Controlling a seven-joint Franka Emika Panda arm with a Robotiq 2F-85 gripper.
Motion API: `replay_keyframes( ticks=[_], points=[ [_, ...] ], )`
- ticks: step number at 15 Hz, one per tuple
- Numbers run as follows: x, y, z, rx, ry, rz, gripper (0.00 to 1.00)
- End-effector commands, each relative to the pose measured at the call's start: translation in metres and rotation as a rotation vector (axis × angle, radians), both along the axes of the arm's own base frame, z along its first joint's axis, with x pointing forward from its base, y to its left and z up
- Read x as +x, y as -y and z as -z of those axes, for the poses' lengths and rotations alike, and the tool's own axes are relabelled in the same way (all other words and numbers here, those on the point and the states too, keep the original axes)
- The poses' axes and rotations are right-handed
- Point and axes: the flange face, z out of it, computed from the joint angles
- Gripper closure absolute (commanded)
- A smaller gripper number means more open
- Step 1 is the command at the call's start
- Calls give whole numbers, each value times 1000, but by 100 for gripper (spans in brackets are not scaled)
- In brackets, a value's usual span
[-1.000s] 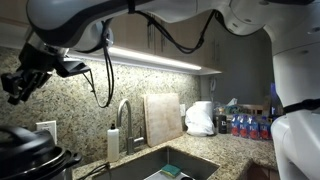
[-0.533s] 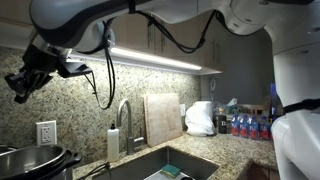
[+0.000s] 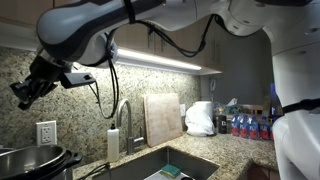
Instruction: Uncover the cooker
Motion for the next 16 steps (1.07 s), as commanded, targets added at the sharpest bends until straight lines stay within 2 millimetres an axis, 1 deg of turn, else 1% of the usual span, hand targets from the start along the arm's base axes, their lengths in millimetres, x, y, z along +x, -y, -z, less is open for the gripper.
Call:
replay_keyframes(
  ticks=[1,6,12,13,15,16],
  points=[
    [-3,11,13,-6,-18,11,96],
    [-14,18,24,-39,-67,62,96],
    [-38,33,38,-34,-99,168,98],
    [-41,35,40,-34,-104,182,73],
    [-47,36,45,-45,-129,194,70],
    [-50,37,46,-55,-149,195,65]
  ],
)
